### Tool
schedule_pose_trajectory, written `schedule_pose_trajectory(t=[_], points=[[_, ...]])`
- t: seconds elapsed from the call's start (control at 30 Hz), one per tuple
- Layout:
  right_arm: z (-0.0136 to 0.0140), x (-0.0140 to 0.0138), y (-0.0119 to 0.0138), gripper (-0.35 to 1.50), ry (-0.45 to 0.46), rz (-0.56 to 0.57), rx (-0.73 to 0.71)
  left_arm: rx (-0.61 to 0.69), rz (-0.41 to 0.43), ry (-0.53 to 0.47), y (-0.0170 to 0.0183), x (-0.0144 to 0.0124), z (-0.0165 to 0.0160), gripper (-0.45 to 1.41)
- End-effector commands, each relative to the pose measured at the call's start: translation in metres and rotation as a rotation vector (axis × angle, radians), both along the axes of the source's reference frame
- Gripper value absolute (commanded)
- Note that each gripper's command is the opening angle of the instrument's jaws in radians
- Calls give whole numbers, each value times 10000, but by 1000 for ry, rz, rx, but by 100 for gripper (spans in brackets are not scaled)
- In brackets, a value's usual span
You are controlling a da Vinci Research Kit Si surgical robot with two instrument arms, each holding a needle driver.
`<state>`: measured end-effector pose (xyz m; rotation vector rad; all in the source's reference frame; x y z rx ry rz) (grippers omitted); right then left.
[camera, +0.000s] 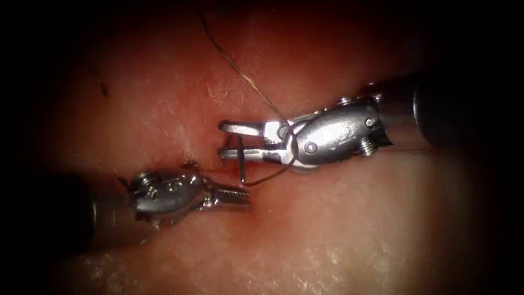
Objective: Wound Closure
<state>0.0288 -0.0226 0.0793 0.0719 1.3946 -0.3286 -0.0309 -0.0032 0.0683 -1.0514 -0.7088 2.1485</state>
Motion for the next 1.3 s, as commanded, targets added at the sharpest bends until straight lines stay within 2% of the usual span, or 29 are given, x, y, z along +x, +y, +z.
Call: schedule_pose_trajectory(t=[0.03, 0.77, 1.3], points=[[6, 7, -4, -35, 4, -13, 0, 2, 1, -2, -4, -6, 6, 4], [17, 10, -15, -35, -17, -54, 20, 4, 1, -3, -3, -5, 4, 0], [25, 15, -22, -35, -29, -74, 100, 5, 2, 0, -3, -6, 3, -1]])
